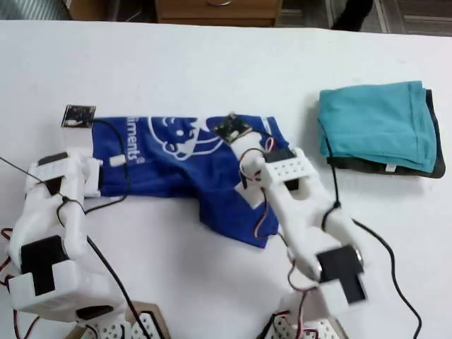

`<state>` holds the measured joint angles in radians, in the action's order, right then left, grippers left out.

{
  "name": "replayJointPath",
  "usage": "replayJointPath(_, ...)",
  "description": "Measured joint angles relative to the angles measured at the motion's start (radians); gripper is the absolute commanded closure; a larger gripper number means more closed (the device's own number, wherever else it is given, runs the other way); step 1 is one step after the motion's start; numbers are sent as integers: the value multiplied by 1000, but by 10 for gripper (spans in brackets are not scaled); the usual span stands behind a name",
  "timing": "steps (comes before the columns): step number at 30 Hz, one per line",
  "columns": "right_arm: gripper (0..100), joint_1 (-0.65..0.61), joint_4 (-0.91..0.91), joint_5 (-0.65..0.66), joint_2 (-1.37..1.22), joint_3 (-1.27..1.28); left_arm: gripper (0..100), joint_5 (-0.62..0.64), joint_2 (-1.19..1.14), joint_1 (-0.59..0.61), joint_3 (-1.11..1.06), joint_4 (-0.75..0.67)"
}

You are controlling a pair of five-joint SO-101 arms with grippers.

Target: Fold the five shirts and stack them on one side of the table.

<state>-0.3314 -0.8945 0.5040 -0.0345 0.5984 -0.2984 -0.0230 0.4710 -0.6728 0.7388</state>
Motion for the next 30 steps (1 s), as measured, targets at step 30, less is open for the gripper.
replayJointPath(30,979,84,-137,-115,-411,-832,974,0,0,0,0,0)
